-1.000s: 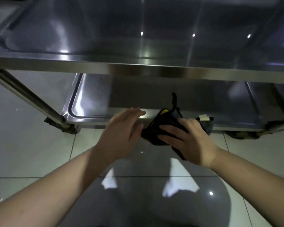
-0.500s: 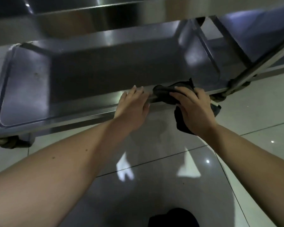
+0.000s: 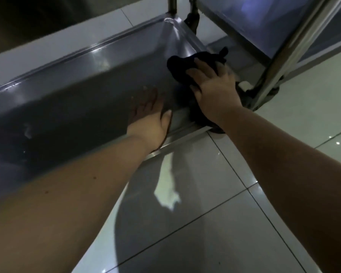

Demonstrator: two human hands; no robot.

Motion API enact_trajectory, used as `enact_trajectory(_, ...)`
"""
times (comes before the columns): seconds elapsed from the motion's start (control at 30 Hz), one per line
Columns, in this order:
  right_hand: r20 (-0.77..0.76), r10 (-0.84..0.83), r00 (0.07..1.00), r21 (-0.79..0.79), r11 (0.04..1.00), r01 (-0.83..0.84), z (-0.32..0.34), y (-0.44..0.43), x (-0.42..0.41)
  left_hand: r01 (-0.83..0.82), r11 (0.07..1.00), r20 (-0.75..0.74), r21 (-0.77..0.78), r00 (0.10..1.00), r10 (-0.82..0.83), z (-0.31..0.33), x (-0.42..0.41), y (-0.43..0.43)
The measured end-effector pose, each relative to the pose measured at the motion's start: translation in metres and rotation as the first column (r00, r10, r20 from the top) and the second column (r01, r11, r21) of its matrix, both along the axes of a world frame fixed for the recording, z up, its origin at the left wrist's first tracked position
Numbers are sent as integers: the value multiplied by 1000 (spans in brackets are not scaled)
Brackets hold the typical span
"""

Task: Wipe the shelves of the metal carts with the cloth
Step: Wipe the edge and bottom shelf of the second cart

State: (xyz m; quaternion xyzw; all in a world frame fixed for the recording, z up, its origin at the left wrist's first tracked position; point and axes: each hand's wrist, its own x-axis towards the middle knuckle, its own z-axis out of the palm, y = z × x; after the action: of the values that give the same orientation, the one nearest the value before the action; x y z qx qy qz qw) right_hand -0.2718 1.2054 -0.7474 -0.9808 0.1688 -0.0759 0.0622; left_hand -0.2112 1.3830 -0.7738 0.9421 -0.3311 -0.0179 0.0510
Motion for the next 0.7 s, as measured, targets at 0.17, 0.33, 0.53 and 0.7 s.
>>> enact_trajectory(0.17,-185,-55,981,5,998,57,-36,-4,7,-79,981,4,-176,997,81,-21,4,-1)
enact_trajectory(0.33,-187,-155,970,72,983,171,-35,-18,24,-104,963,74,-250,989,126,-23,3,2)
enact_trajectory(0.53,-222,172,960,46,985,-166,-21,75,49,-154,902,38,-403,982,185,-14,2,7)
enact_trajectory(0.7,-132,326,936,91,944,-317,-28,65,31,-155,891,8,-427,985,175,-17,1,13)
